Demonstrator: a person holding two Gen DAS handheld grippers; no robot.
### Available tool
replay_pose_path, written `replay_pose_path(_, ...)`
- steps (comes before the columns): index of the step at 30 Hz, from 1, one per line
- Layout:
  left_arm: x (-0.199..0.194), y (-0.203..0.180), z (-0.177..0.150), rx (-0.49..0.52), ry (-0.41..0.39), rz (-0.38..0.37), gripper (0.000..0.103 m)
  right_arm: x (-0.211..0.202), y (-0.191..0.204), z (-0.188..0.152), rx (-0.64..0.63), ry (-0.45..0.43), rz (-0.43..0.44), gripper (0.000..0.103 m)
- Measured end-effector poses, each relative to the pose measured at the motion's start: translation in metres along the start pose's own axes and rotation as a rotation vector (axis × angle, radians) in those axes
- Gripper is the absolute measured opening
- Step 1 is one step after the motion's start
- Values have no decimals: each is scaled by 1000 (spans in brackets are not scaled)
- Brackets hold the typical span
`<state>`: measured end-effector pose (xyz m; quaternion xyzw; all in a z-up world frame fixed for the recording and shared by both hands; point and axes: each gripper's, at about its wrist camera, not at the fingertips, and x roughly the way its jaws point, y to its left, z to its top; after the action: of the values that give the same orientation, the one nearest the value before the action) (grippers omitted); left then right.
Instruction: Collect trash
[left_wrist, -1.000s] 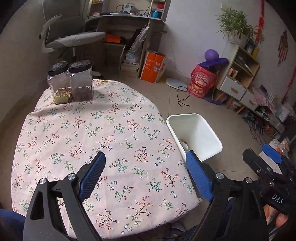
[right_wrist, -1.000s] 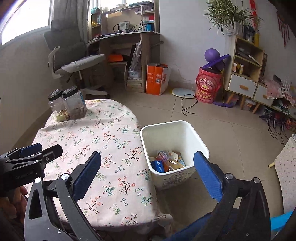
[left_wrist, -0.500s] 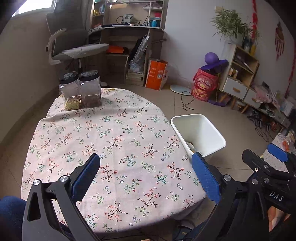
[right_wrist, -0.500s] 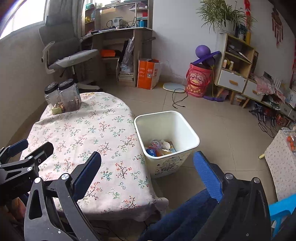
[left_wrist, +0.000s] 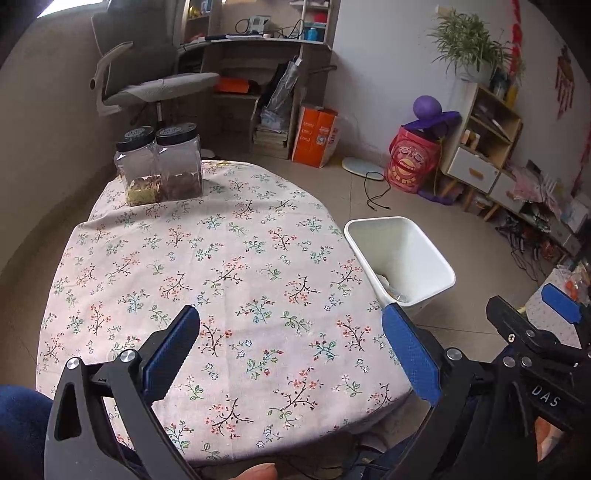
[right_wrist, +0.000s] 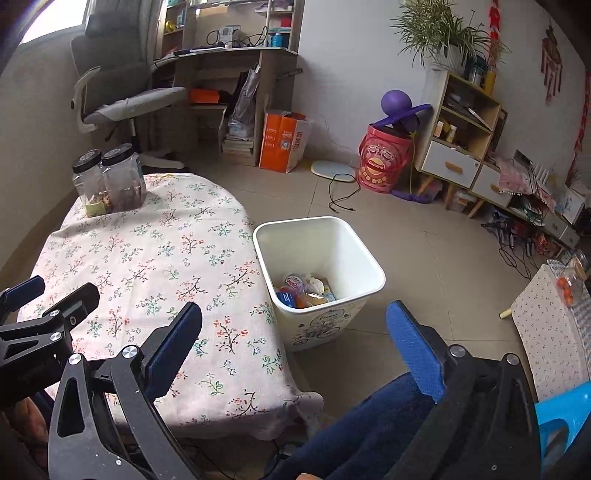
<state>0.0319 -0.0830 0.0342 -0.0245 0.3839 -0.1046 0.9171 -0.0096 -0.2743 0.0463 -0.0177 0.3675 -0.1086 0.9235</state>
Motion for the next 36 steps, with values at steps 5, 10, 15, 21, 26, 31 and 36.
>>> replay_pose_path(5,1,0,1,-1,3,5,96,0,-2,0,3,2,1,96)
replay_pose_path(10,4,1,0,-1,9,10,96,3,-2,0,0,12,4,96)
replay_pose_path(15,6,0,-1,1,16,8,96,6,-1,-1,1,19,0,96)
replay_pose_path(21,9,-1,-2,4,25,8,96,10,-1,-1,4,27,-2,96)
replay_pose_path(26,11,-2,-2,3,29,7,96,10,-1,-1,5,27,-2,96)
replay_pose_path(31,12,-3,-2,0,35,3,96,13,0,-2,4,30,-1,96)
replay_pose_path(36,13,-5,-3,6,36,8,96,12,0,-2,6,31,-2,96)
